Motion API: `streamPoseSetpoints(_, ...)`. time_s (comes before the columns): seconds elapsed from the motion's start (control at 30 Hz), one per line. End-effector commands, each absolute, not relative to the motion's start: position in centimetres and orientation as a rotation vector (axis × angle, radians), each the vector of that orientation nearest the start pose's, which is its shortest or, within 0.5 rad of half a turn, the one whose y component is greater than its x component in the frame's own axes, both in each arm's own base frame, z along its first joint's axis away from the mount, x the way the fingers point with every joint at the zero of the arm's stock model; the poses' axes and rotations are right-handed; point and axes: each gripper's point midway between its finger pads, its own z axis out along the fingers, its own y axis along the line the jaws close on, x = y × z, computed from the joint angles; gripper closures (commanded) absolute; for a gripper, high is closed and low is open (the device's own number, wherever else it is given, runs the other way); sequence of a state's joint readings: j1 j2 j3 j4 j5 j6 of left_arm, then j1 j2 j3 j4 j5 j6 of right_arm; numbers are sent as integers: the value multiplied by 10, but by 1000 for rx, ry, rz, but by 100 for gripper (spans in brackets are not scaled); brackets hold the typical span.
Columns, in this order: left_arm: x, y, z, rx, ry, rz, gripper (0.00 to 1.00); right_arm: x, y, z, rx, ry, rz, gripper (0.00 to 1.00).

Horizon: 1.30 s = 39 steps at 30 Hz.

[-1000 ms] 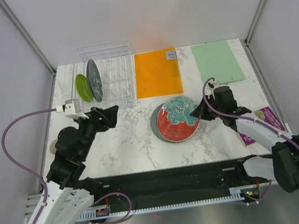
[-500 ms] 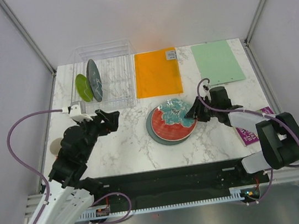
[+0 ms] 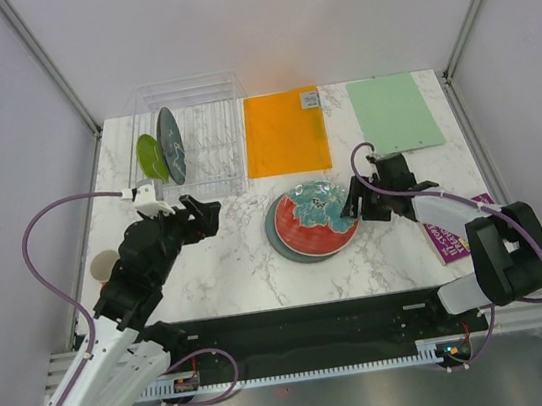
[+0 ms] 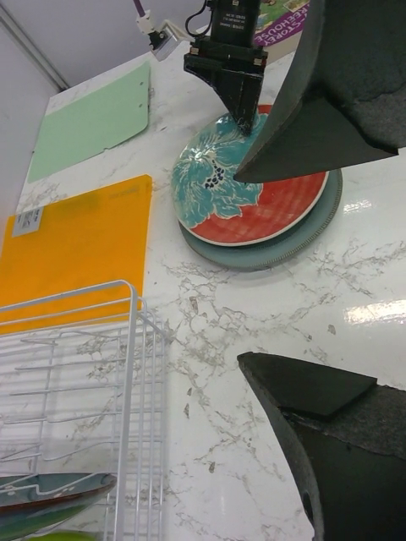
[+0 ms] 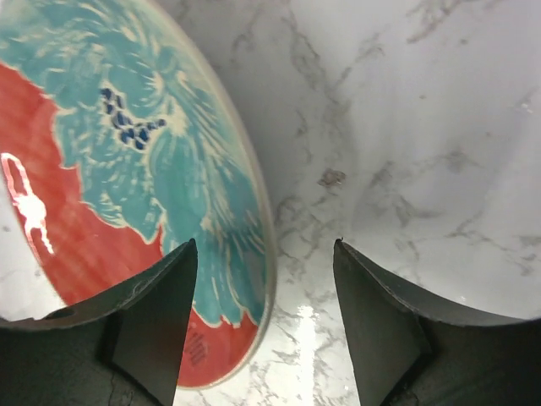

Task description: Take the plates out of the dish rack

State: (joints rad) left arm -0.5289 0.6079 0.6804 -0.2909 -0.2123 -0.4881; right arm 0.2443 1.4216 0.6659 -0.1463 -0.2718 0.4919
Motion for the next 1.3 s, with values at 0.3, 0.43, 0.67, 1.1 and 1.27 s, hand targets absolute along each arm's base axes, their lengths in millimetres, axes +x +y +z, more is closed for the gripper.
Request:
streamPoseSetpoints(0.3, 254, -123, 252, -112, 1808, -507, 14, 293, 161, 55, -4, 2537, 533, 31)
streamPoseSetpoints(0.43, 255, -122, 250, -113, 1811, -495, 14, 289, 174, 58, -72, 2537, 554, 31)
streamPoseSetpoints(0.67, 257, -119, 250, -108, 1810, -466, 14, 284, 184, 68, -152, 2523, 594, 30)
streamPoseSetpoints(1.1, 324, -59, 304, -186, 1661, 123, 0, 294, 138, 129, -8, 2336, 338, 16)
streamPoseSetpoints(1.27, 382, -59, 313, -112, 1677, 365, 0, 296, 140, 137, -29, 2327, 342, 15)
